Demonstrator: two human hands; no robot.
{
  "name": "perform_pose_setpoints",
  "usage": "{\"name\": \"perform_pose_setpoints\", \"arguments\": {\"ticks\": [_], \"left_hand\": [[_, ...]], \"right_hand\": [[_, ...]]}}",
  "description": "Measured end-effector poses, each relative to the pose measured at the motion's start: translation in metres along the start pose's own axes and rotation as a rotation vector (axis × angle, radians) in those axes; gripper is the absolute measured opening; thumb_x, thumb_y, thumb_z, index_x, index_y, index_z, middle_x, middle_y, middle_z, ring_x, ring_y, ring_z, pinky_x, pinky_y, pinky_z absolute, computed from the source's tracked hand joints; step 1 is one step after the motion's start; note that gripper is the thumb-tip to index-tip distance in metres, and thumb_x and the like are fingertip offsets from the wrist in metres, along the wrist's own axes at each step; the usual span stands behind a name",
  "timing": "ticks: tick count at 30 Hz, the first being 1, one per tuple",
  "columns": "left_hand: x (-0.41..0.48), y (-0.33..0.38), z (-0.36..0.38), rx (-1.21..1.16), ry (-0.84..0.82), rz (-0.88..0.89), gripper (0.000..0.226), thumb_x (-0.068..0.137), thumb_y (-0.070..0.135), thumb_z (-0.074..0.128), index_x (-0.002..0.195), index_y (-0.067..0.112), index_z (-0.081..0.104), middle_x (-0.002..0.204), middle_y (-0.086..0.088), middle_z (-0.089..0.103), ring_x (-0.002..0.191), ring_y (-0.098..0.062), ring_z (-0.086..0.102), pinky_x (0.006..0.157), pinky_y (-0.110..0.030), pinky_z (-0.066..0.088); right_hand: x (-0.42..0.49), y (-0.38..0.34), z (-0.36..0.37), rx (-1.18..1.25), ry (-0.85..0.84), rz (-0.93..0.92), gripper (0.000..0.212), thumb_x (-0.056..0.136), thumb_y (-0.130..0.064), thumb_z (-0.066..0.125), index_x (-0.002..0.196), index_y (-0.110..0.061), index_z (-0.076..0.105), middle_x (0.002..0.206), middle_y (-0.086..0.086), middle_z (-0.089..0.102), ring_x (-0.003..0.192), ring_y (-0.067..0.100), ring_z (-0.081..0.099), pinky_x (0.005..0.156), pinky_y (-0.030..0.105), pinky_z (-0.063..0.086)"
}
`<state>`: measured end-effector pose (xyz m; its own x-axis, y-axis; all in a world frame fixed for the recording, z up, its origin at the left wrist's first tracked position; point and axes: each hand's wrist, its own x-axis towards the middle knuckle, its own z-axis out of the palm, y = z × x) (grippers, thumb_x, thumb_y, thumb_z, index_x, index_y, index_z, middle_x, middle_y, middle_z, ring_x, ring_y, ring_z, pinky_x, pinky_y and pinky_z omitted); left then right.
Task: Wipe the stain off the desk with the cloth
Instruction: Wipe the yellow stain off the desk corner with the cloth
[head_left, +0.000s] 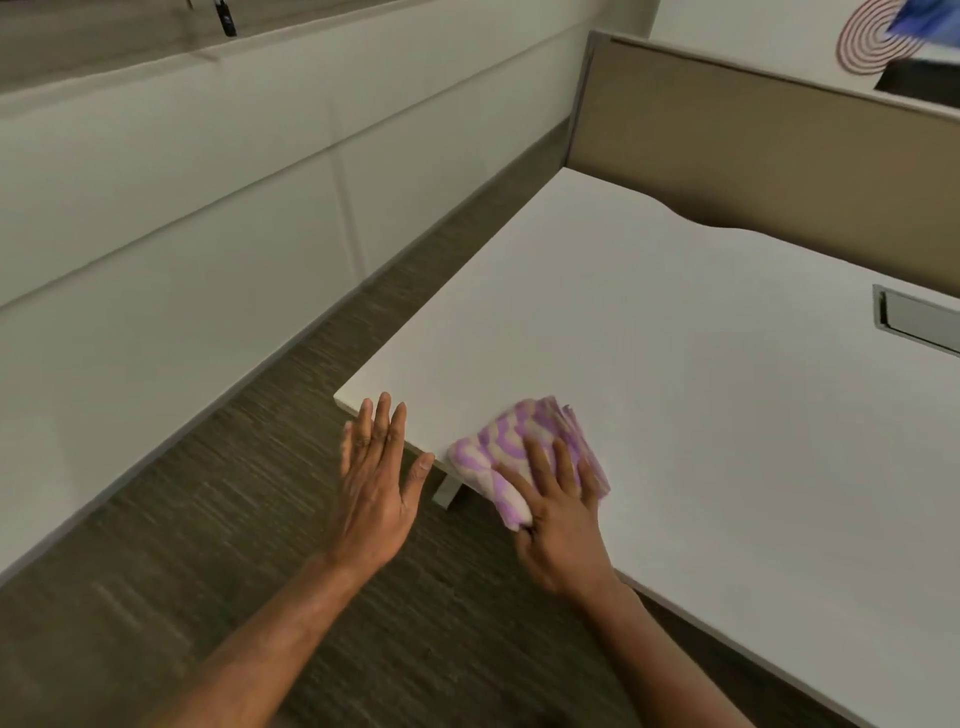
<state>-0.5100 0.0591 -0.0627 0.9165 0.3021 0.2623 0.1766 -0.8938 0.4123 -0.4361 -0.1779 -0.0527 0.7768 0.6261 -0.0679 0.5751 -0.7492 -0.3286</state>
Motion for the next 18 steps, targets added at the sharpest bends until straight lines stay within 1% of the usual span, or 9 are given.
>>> {"name": "perform_pose_setpoints", "arguments": {"ticks": [2,4,6,9,11,13,15,18], "left_hand": [[-0.004,0.008,0.001,0.003,0.007,0.005,0.073,0.106,0.060,0.020,0.164,0.016,0.013,0.174,-0.003,0.003,0.161,-0.018,-0.007,0.129,-0.037,-0.010],[-0.009,0.016,0.002,-0.010,0.003,-0.006,0.074,0.106,0.061,0.019,0.165,0.017,0.011,0.174,-0.003,0.001,0.160,-0.017,-0.008,0.129,-0.038,-0.010],[-0.015,0.022,0.004,-0.015,-0.008,-0.018,0.074,0.105,0.063,0.017,0.165,0.020,0.008,0.174,-0.001,-0.003,0.160,-0.017,-0.011,0.129,-0.040,-0.010],[-0.028,0.030,0.006,-0.001,-0.008,-0.029,0.074,0.105,0.064,0.017,0.165,0.020,0.007,0.174,-0.001,-0.003,0.160,-0.016,-0.011,0.129,-0.041,-0.010],[-0.039,0.037,0.008,0.012,0.004,-0.036,0.074,0.105,0.063,0.017,0.165,0.020,0.007,0.174,-0.001,-0.002,0.160,-0.016,-0.011,0.129,-0.040,-0.010],[-0.050,0.044,0.008,0.012,0.007,-0.054,0.074,0.105,0.062,0.017,0.165,0.019,0.007,0.174,-0.002,-0.001,0.160,-0.017,-0.010,0.130,-0.043,-0.008],[-0.060,0.053,0.009,0.017,0.004,-0.068,0.075,0.105,0.062,0.017,0.165,0.018,0.007,0.174,-0.003,0.000,0.160,-0.017,-0.010,0.130,-0.046,-0.004],[-0.072,0.065,0.009,0.039,0.009,-0.079,0.074,0.105,0.060,0.018,0.165,0.017,0.009,0.173,-0.003,0.002,0.160,-0.017,-0.009,0.130,-0.046,-0.001]], "right_hand": [[-0.024,0.008,-0.003,0.001,0.034,0.027,0.065,0.091,-0.048,0.027,0.155,-0.048,0.020,0.168,-0.008,-0.012,0.154,0.026,-0.025,0.123,0.048,-0.016],[-0.042,0.020,-0.009,0.022,0.070,0.084,0.067,0.088,-0.043,0.030,0.155,-0.046,0.025,0.169,-0.008,-0.006,0.155,0.025,-0.020,0.124,0.046,-0.014],[-0.050,0.036,-0.017,0.023,0.096,0.154,0.069,0.088,-0.042,0.031,0.156,-0.043,0.023,0.170,-0.005,-0.003,0.155,0.026,-0.018,0.125,0.049,-0.010],[-0.037,0.052,-0.027,0.019,0.090,0.262,0.069,0.091,-0.044,0.030,0.158,-0.042,0.016,0.170,-0.001,-0.005,0.154,0.030,-0.020,0.125,0.054,-0.008],[-0.019,0.051,-0.032,0.055,0.065,0.294,0.067,0.095,-0.043,0.033,0.159,-0.041,0.014,0.171,-0.001,-0.007,0.154,0.032,-0.021,0.125,0.059,-0.005],[-0.008,0.044,-0.030,0.046,0.022,0.267,0.066,0.100,-0.039,0.042,0.158,-0.043,0.012,0.170,0.000,-0.010,0.153,0.036,-0.021,0.123,0.062,-0.009],[-0.009,0.039,-0.025,0.038,-0.004,0.189,0.068,0.100,-0.038,0.046,0.158,-0.046,0.011,0.170,-0.001,-0.010,0.153,0.037,-0.021,0.119,0.060,-0.013],[-0.027,0.037,-0.020,0.084,-0.031,0.050,0.069,0.097,-0.035,0.050,0.157,-0.047,0.016,0.170,-0.005,-0.006,0.154,0.034,-0.018,0.121,0.061,-0.008]]}}
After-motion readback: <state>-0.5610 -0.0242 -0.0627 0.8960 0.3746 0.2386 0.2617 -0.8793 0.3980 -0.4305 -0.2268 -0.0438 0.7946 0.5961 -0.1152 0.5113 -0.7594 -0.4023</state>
